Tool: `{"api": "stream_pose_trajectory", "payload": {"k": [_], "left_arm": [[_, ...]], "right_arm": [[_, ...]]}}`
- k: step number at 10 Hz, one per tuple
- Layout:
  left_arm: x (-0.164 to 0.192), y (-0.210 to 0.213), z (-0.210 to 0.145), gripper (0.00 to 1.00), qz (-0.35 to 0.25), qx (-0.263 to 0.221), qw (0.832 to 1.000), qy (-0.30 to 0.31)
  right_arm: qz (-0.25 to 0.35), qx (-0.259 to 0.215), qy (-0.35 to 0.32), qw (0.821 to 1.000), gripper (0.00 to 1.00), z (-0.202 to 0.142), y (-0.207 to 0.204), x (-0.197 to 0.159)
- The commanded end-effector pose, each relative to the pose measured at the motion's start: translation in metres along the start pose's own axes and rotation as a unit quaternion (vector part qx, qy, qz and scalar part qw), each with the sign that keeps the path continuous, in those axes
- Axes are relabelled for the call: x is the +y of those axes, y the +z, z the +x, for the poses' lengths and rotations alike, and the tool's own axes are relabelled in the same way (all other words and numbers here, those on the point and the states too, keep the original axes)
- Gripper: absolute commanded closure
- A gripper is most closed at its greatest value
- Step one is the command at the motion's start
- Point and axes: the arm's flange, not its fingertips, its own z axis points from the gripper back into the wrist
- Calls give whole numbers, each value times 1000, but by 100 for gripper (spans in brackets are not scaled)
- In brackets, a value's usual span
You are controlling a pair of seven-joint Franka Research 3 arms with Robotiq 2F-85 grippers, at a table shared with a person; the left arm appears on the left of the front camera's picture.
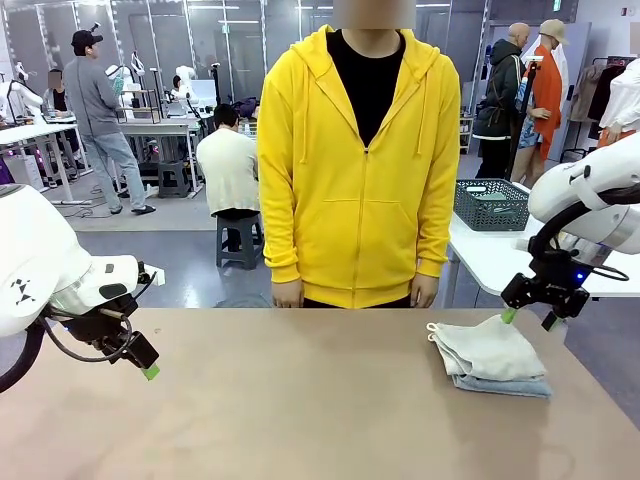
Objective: Fold the towels and place them in the basket.
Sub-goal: Stack the folded Towel with hook on the right side of the table.
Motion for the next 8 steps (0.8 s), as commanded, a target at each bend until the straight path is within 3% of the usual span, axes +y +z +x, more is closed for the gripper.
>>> {"api": "stream_pose_trajectory", "payload": {"k": [1,8], "left_arm": [[-2,-2,2,0,8,-2,1000,5],[-2,-2,2,0,8,-2,1000,5]], "right_arm": [[7,0,7,1000,0,-1,2,0],[7,0,7,1000,0,-1,2,0]]}}
